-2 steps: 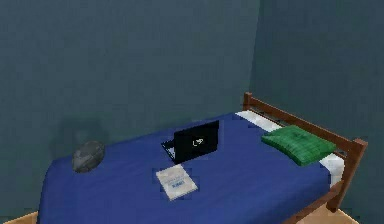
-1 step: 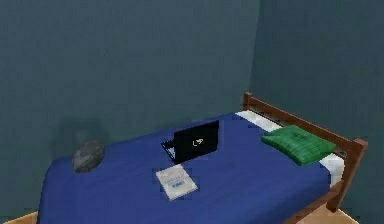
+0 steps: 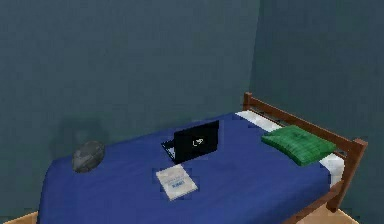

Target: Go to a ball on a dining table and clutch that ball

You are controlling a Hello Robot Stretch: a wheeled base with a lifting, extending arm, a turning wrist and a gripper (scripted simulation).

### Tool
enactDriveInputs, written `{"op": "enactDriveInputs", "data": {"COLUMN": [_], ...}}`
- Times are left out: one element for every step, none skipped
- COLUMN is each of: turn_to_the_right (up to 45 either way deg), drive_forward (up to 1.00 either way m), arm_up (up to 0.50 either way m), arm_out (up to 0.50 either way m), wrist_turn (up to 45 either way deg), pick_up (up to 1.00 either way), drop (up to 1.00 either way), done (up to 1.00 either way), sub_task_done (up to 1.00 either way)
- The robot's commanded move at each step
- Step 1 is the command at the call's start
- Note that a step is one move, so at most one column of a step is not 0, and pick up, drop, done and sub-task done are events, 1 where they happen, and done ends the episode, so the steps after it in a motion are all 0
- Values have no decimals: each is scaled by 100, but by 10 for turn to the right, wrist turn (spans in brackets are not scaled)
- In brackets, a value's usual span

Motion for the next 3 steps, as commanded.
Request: {"op": "enactDriveInputs", "data": {"turn_to_the_right": [0, 0, 0], "drive_forward": [0, 0, 0], "arm_up": [-20, 0, 10], "arm_out": [0, 0, 0], "wrist_turn": [0, 0, 0], "pick_up": [0, 100, 0], "drop": [0, 0, 0], "done": [0, 0, 0], "sub_task_done": [0, 0, 0]}}
